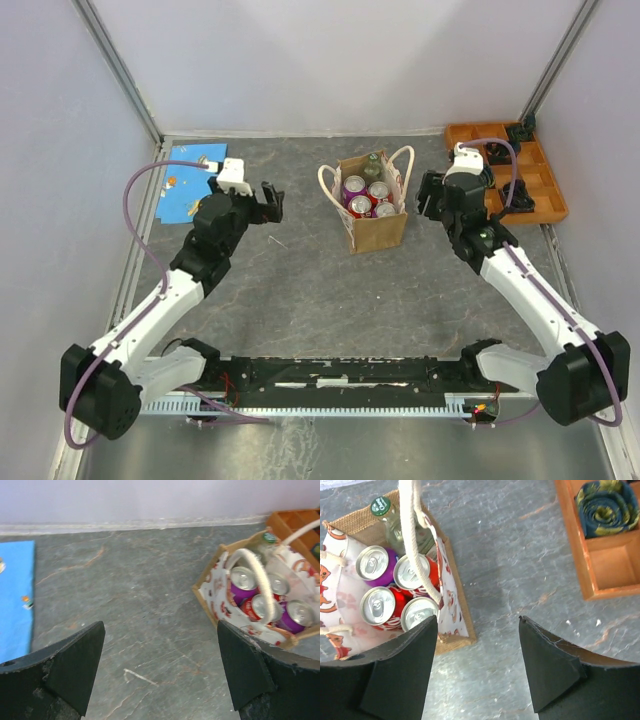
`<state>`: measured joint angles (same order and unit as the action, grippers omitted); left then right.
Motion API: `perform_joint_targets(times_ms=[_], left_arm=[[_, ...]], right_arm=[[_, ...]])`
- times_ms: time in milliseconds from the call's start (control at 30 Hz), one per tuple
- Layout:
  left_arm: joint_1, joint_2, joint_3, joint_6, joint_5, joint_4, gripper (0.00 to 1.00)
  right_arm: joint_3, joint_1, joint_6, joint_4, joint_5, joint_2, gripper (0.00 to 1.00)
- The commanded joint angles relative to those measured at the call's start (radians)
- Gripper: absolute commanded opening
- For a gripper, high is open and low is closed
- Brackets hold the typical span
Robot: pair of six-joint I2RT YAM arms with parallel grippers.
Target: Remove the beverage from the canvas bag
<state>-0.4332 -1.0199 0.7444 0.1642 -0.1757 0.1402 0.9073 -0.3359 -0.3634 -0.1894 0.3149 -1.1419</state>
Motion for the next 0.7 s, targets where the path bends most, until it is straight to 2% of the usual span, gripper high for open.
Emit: perform_joint_targets(times_ms=[0, 67, 133, 200, 667], left_arm=[[-0.039, -0.050, 0.103, -0.053, 0.072, 0.131, 0.99], [-0.050, -0.081, 0.146, -0.064, 0.096, 0.136, 0.99], [-0.061, -0.105, 0.182, -0.074, 0.120, 0.141, 0.99], [-0.073, -0.123, 0.217, -0.082, 0.142, 0.144, 0.99], [-0.107, -0.314, 0.416, -0.113, 0.257, 0.149, 0.93]], right_arm=[[0.110, -0.029, -0.158, -0.202, 0.043, -0.039, 0.75], [0.148, -0.044, -0.173, -0.239, 0.077, -0.073, 0.79], [0.177, -0.057, -0.184, -0.268, 0.093, -0.107, 0.93], [0.215, -0.071, -0.203, -0.305, 0.110, -0.140, 0.98], [0.318, -0.140, -0.268, -0.361, 0.091, -0.287, 0.99]])
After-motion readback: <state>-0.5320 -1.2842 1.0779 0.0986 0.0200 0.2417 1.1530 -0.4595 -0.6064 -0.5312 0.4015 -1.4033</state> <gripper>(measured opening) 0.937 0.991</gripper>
